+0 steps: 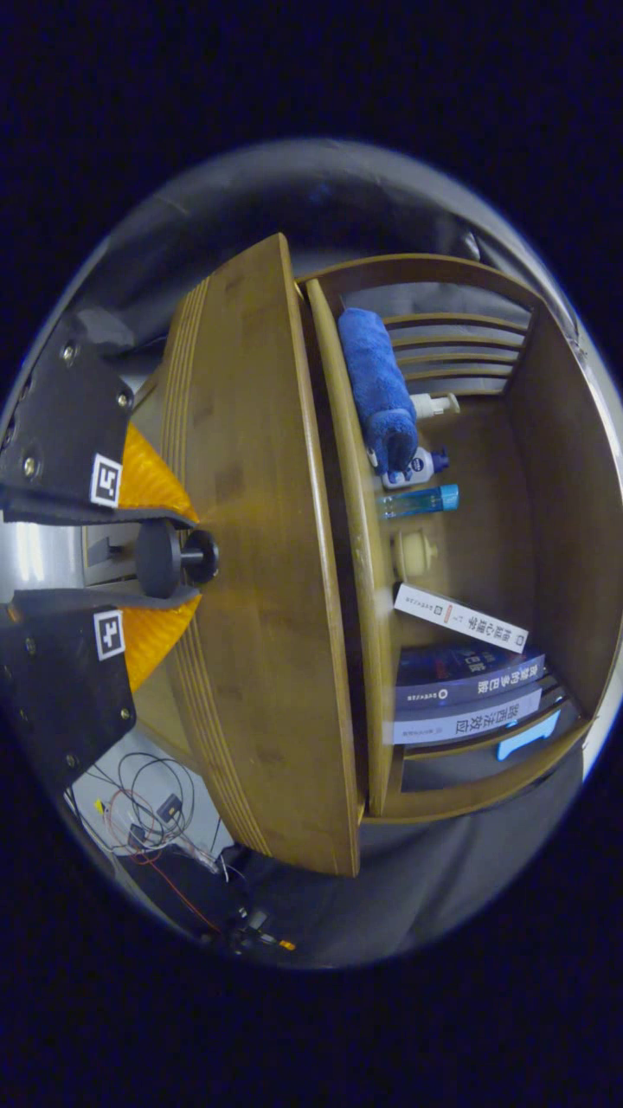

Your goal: Pull open the drawer, take out the items inside it, and place them on the countertop above the cabinet.

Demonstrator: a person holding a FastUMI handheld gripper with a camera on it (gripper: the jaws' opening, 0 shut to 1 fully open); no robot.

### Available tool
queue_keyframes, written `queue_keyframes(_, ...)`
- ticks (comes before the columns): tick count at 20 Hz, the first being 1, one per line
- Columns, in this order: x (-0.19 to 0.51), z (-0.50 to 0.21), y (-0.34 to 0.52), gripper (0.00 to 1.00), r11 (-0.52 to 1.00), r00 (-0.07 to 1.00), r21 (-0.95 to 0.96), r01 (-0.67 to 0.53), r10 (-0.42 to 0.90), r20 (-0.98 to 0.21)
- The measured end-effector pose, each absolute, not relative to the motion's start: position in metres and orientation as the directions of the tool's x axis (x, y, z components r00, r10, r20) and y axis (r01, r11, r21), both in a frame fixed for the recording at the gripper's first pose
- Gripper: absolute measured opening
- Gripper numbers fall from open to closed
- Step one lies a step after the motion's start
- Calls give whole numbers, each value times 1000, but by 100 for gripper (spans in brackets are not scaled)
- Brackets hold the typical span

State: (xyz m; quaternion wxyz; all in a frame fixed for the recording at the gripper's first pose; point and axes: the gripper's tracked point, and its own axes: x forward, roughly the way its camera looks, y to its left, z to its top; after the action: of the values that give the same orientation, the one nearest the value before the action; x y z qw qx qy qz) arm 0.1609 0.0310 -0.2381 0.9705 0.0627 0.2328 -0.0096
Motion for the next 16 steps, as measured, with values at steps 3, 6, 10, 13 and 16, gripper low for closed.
queue_keyframes(3,145,-236,30,29,992,891,114,55,2,-453)
queue_keyframes(6,125,-234,28,29,991,892,115,61,-2,-452)
queue_keyframes(10,92,-238,26,29,992,879,96,77,-23,-476)
queue_keyframes(13,77,-234,25,29,992,880,88,88,-35,-474)
queue_keyframes(16,63,-236,23,29,992,875,80,98,-47,-482)
